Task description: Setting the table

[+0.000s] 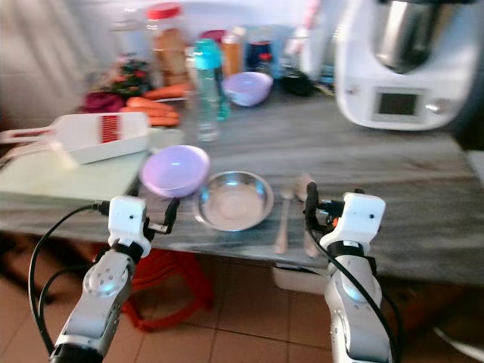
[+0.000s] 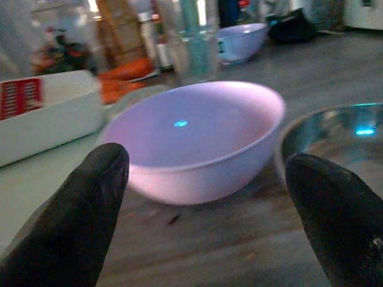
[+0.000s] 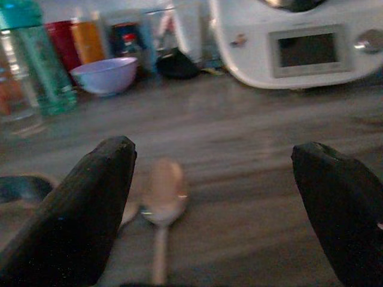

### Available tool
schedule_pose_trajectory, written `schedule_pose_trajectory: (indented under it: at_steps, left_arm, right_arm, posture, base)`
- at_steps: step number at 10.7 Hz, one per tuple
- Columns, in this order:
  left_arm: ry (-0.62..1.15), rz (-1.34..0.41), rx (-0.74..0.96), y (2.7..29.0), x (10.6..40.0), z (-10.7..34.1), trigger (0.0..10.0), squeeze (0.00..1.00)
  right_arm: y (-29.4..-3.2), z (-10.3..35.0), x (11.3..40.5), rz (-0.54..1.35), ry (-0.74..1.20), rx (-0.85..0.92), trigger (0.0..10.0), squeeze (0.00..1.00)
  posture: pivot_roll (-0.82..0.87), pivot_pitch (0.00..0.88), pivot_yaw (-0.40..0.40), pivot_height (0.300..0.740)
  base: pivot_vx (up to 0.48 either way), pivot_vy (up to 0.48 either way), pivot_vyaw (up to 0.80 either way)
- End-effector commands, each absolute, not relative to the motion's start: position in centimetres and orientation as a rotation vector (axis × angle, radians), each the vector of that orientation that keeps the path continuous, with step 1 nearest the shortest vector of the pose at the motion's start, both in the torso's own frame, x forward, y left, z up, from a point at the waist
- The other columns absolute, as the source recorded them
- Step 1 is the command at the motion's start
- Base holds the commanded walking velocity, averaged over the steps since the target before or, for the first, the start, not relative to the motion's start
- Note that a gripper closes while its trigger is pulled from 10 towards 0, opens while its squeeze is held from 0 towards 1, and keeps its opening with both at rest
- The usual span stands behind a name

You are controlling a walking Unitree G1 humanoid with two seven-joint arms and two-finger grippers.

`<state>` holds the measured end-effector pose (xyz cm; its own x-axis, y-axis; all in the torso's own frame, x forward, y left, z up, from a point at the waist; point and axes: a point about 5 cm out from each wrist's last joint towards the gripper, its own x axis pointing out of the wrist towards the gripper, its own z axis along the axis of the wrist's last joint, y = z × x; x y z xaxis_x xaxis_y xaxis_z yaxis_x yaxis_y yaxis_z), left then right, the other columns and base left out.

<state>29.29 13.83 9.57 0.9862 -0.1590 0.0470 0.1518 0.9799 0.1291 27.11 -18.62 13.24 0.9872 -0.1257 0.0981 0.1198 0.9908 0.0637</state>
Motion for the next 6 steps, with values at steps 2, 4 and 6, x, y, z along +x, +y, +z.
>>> schedule_pose_trajectory:
  at_steps: [2, 4, 6]
  left_arm:
    - [-0.063, -0.158, 0.145, 13.85, 29.40, 9.56, 10.0, 0.00]
    - [-0.061, -0.160, 0.148, 13.83, 29.42, 9.50, 10.0, 0.00]
    - [-0.058, -0.165, 0.153, 13.76, 29.41, 9.43, 10.0, 0.00]
  right_arm:
    - [-18.67, 13.58, 27.33, -0.122, -0.112, 0.062, 10.0, 0.00]
    - [-18.54, 13.69, 27.47, -0.119, -0.118, 0.070, 10.0, 0.00]
    - [-18.51, 13.61, 27.48, -0.120, -0.118, 0.070, 10.0, 0.00]
  posture:
    - [0.02, 0.000, 0.082, 0.740]
    - [0.02, 0.000, 0.082, 0.740]
    - [0.03, 0.000, 0.081, 0.740]
  base:
    - [0.000, 0.000, -0.40]
    - [0.000, 0.000, 0.00]
    - [0.000, 0.000, 0.00]
